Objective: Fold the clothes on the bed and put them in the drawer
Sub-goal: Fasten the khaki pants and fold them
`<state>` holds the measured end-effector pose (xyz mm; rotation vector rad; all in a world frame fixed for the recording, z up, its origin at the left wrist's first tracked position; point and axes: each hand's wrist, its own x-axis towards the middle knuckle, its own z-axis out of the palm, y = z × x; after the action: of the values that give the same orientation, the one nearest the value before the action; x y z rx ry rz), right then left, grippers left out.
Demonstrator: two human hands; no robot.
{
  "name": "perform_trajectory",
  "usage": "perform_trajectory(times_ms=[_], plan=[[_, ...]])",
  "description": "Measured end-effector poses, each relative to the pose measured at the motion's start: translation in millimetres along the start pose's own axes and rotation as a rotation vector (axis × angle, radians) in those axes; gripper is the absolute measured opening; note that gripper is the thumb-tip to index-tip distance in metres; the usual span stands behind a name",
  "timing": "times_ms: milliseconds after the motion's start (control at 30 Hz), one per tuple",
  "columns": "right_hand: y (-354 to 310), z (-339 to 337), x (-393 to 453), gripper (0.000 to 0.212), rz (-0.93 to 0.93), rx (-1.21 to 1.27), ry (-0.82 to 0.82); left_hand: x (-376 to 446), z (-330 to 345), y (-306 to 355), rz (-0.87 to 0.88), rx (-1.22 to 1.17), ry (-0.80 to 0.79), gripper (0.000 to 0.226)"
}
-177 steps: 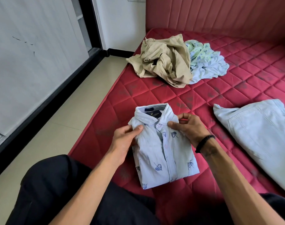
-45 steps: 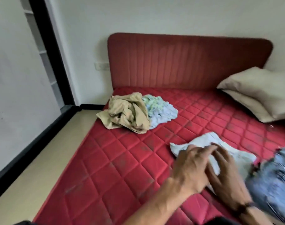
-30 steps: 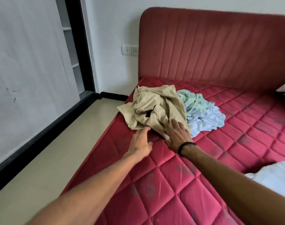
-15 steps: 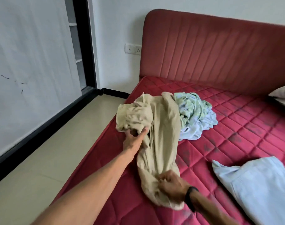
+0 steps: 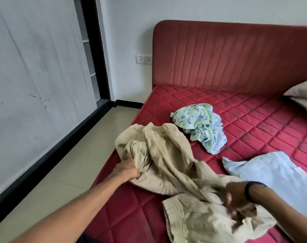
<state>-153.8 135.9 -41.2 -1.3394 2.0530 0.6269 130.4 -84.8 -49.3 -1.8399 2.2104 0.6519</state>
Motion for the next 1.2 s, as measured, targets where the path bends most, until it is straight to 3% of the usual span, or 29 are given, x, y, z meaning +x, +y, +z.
perform_trajectory(times_ms=[100, 167, 233, 333, 400, 500, 600, 667, 767, 833, 933, 1000, 1067, 1200], plan=[[-15.7, -56.1, 0.5, 0.042, -0.043, 0.253, 0.387, -8.4, -26.9, -1.4, -0.027, 0.448, -0.141, 0.045], [-40.1, -76.7, 19.3, 0.041, -0.038, 0.511, 0.669, 0.2, -53.0, 6.7, -0.058, 0.53, -0.07, 0.051], [-61.8, -86.7, 42.5, 0.036, -0.059, 0.702, 0.807, 7.9, -77.2, 17.7, -0.013, 0.5, 0.098, 0.054], [-85.8, -120.1, 84.5, 0.079, -0.067, 0.923, 0.735, 37.8, -88.5, 34.6, 0.266, 0.104, 0.257, 0.043], [-92.2, -130.0, 106.7, 0.089, -0.005, 0.976, 0.609, 45.9, -76.2, 45.5, 0.468, -0.273, 0.278, 0.031], [-97.5, -134.5, 122.9, 0.022, 0.018, 1.067, 0.629, 38.5, -55.7, 73.2, 0.484, -0.626, 0.187, 0.049], [-118.8, -124.5, 98.3, 0.025, -0.241, 1.069, 0.851, 33.5, -58.9, 105.5, 0.245, -0.853, -0.035, 0.086], [-133.6, -119.6, 58.2, 0.01, -0.467, 1.004, 0.894, 32.0, -71.7, 119.4, 0.232, -0.902, 0.033, 0.074], [-134.4, -130.2, 3.5, 0.019, -0.68, 1.071, 0.797, 4.1, -108.8, 127.7, 0.463, -0.719, 0.284, 0.026], [-119.0, -155.6, -34.3, 0.019, -0.727, 1.134, 1.003, -27.5, -149.1, 127.2, 0.67, -0.573, 0.381, 0.016], [-87.7, -209.1, -99.0, 0.042, -0.839, 1.067, 1.132, -88.4, -226.8, 119.3, 1.073, -0.458, 0.231, 0.007], [-78.7, -243.4, -151.6, 0.055, -0.924, 0.86, 1.01, -145.7, -280.3, 115.8, 1.285, -0.394, 0.093, 0.014], [-82.4, -269.6, -195.2, 0.054, -0.976, 0.675, 0.928, -200.7, -331.1, 113.2, 1.389, -0.339, 0.091, 0.017], [-78.5, -288.2, -241.3, 0.049, -0.894, 0.602, 0.6, -288.8, -429.8, 92.4, 1.456, -0.35, 0.384, 0.019]])
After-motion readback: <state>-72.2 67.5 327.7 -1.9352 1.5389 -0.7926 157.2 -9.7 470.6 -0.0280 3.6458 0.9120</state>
